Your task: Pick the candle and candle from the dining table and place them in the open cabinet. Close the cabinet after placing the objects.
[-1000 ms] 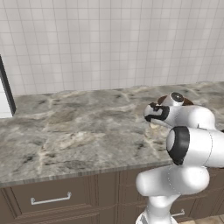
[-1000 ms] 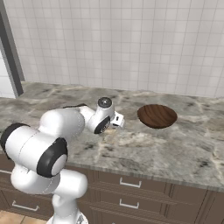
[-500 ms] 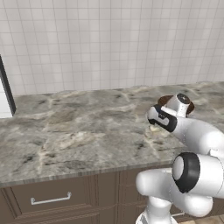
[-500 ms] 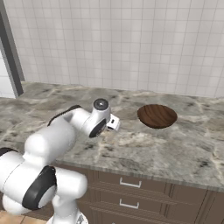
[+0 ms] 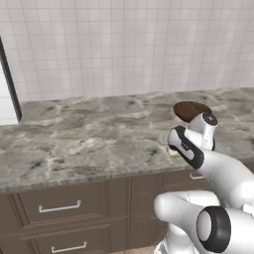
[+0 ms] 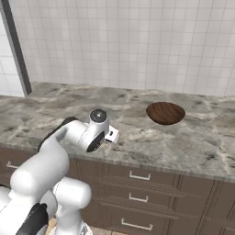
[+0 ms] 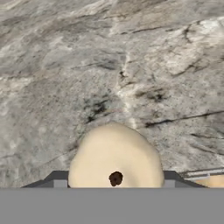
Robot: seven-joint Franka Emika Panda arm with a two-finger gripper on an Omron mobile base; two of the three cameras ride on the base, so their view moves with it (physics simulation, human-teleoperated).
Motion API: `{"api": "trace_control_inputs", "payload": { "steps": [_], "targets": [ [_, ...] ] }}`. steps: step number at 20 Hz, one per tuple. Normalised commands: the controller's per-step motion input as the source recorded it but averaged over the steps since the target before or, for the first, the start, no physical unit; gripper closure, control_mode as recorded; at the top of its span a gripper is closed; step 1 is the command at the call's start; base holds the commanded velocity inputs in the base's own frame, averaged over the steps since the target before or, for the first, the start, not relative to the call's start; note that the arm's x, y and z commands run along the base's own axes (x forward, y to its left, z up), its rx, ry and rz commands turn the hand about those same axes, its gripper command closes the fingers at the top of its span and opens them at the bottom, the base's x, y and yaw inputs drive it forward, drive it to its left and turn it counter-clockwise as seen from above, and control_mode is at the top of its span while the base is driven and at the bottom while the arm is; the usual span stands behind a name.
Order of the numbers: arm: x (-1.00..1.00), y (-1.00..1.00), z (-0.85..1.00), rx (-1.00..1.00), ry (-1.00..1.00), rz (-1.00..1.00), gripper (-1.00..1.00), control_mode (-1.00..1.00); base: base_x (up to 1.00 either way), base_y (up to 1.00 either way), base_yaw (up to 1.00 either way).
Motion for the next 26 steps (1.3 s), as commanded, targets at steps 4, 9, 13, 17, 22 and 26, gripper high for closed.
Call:
{"api": "trace_control_inputs", "payload": {
  "steps": [4,9,13,17,22,26],
  "targets": [
    [0.0,0.0,0.0,0.0,0.0,0.0,1.0,1.0,-0.96,0.03,-0.05],
    [0.0,0.0,0.0,0.0,0.0,0.0,1.0,1.0,-0.41,0.0,-0.58],
    [0.0,0.0,0.0,0.0,0.0,0.0,1.0,1.0,-0.1,0.02,-0.9],
    [0.0,0.0,0.0,0.0,0.0,0.0,1.0,1.0,-0.02,0.03,-0.94],
    [0.0,0.0,0.0,0.0,0.0,0.0,1.0,1.0,0.0,0.0,-0.96],
    [0.0,0.0,0.0,0.0,0.0,0.0,1.0,1.0,0.0,0.0,-0.95]
  ]
}}
